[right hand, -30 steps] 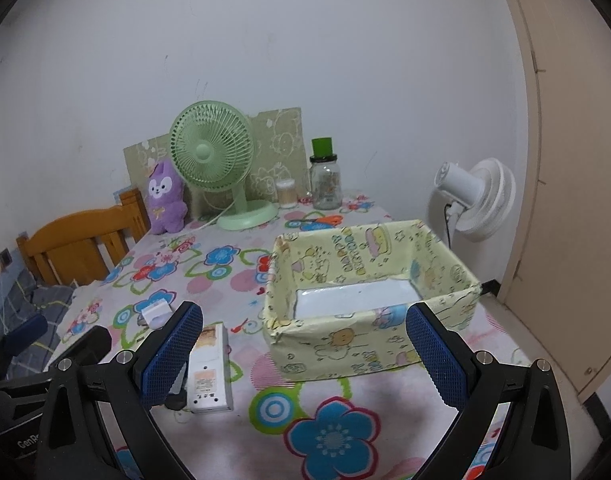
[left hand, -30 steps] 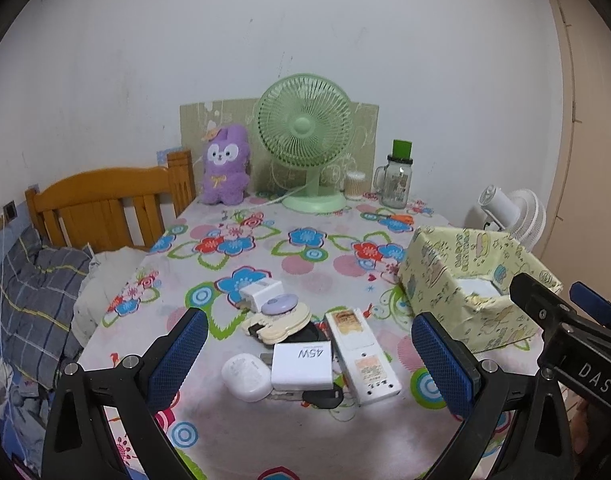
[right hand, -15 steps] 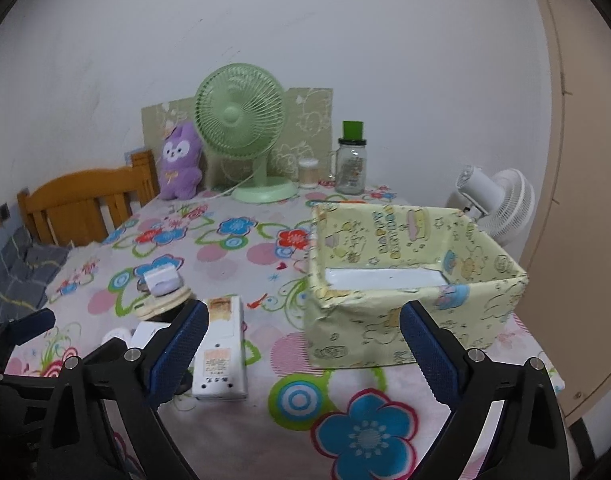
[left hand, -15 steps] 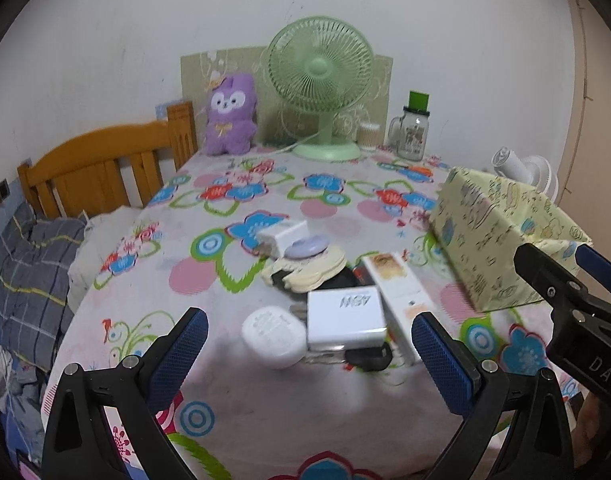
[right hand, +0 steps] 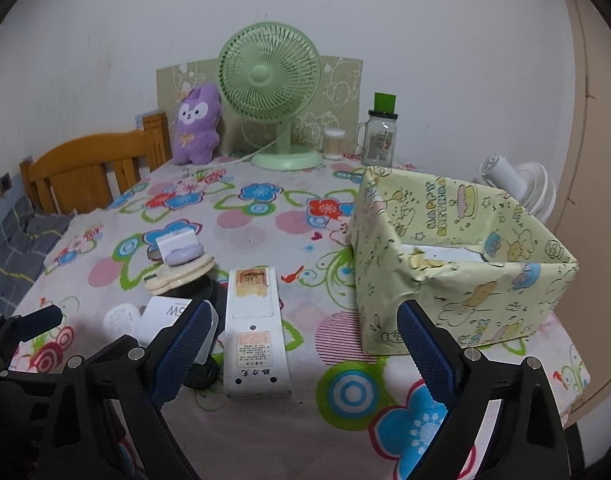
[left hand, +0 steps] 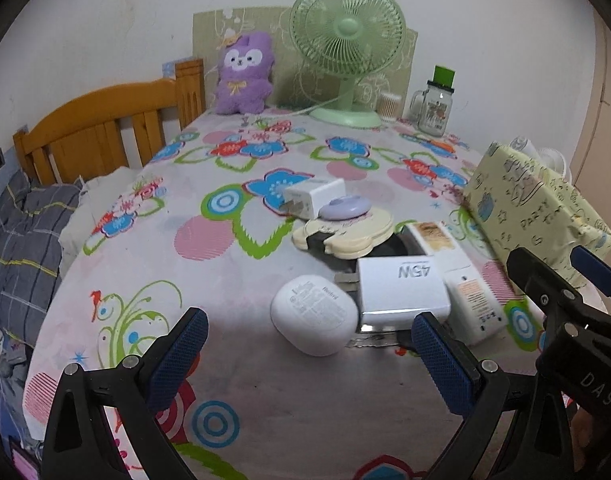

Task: Organize rigid objects
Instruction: 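Grasp the white labelled device with the right tool while the left tool grasps the white earbud case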

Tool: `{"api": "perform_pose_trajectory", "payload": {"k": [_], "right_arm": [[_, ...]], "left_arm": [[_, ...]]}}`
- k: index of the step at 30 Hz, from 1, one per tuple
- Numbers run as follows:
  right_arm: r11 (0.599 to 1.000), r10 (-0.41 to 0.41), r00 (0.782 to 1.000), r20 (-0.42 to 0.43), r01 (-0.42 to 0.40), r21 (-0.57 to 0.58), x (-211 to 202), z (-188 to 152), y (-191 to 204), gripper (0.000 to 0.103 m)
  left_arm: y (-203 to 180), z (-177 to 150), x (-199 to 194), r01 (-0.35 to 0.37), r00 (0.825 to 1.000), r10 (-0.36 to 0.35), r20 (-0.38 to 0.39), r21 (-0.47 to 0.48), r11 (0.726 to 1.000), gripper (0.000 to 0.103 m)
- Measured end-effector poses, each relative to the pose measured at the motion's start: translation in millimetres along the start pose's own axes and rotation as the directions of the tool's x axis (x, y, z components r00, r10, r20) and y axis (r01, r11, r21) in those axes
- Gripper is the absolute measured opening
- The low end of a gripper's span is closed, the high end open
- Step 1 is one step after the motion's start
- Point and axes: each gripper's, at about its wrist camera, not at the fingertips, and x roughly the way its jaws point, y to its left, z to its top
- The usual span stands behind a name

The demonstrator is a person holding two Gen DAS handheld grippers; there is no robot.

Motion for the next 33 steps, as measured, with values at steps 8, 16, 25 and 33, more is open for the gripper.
{"api": "perform_pose_trajectory", "payload": {"k": [8, 16, 25, 33], "right_arm": [[0.999, -0.027, 0.998, -0.059, 0.024, -0.041, 23.7, -3.2, 10.5, 0.093], [0.999, -0.033, 0.993, -0.116, 0.028, -0.047, 47.1, -4.7, 14.8, 0.092], [1.000, 0.003, 0.982, -0.191, -0.001, 0.010, 68.0, -2.3, 18.3, 0.085], [0.996, 0.086, 0.961, -0.264, -0.080, 0.033, 75.9, -2.5, 27.0, 0.049]], "left_arm": [[-1.8, 0.2, 20.6, -0.045, 0.998, 0.047, -0.037, 0.070, 0.997, 0.103], [-6.0, 3.7, 34.4, -0.044, 0.997, 0.051, -0.055, 0.128, 0.991, 0.102], [-6.7, 8.0, 37.7, 0.050, 0.996, -0.039, -0.080, 0.139, 0.989, 0.069], [-12.3, 8.4, 35.1, 0.046, 0.997, -0.034, -0.074, 0.171, 0.984, 0.055]]}}
